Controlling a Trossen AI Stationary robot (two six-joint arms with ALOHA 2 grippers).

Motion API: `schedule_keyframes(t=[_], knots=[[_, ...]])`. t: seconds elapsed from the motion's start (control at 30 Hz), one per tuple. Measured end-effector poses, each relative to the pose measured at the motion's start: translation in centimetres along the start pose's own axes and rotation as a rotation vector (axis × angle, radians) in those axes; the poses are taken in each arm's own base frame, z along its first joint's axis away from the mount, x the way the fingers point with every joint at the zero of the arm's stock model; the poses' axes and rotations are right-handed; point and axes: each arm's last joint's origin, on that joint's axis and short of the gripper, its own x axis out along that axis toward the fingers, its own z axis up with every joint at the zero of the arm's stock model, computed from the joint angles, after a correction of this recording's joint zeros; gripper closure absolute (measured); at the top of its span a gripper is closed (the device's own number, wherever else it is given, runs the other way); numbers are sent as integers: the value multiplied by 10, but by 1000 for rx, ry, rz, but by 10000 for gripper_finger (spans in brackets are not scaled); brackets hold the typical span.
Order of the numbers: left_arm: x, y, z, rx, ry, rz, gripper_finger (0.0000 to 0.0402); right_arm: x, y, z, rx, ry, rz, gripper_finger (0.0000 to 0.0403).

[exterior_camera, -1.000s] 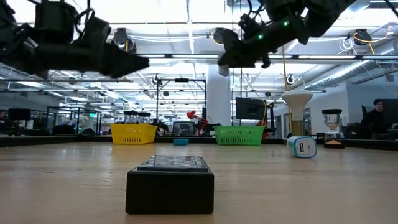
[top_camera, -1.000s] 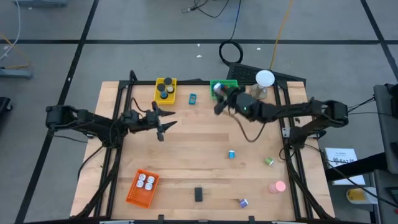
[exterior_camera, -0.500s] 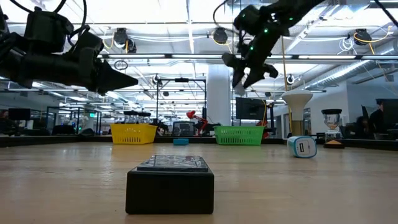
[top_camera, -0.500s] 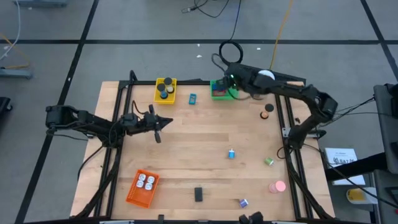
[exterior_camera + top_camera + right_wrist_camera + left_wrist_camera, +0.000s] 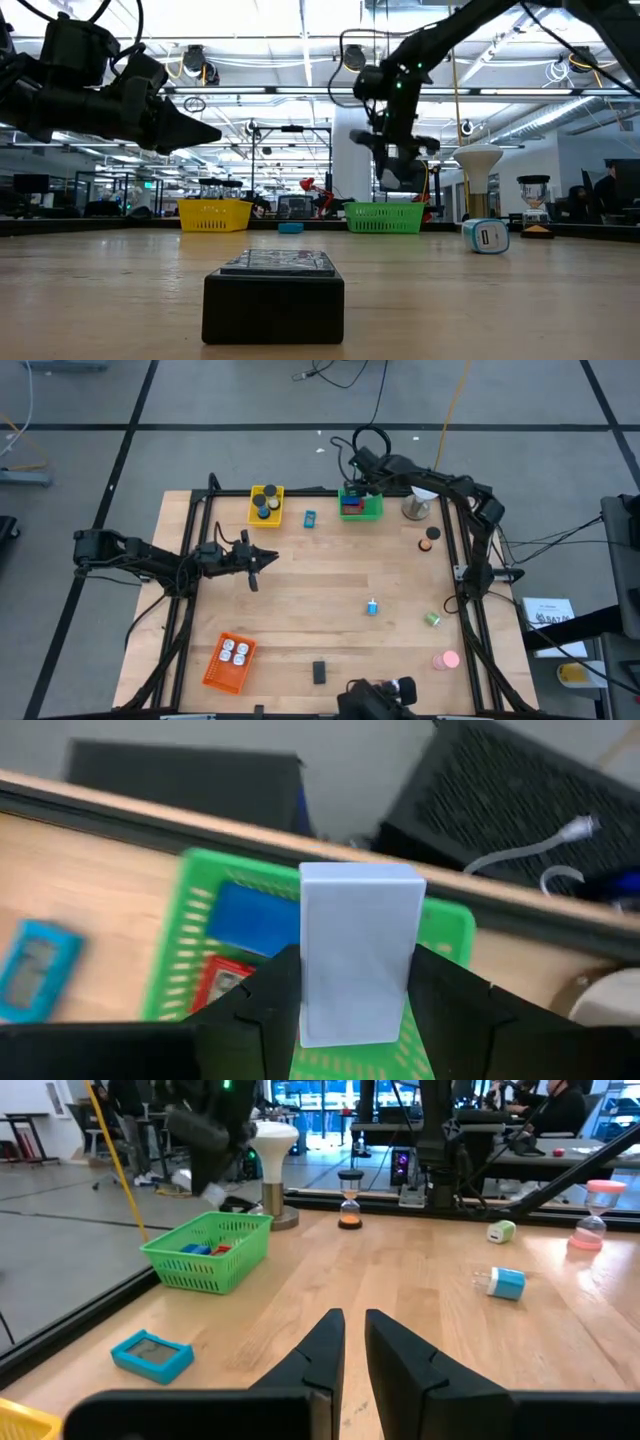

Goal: Pick & Place Office items
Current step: Put the white digital clock into the green bin

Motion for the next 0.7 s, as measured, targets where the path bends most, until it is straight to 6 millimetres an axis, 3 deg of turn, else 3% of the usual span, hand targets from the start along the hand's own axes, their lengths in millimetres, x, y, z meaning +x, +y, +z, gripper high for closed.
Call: schedule_keyframes(t=[0.3,0.7], knots=[[0,0,0,0,4,0,353,30,2,-8,7,94,-22,248],[0,0,-1,-5,7,0,353,33,0,-11,19,103,-40,246]])
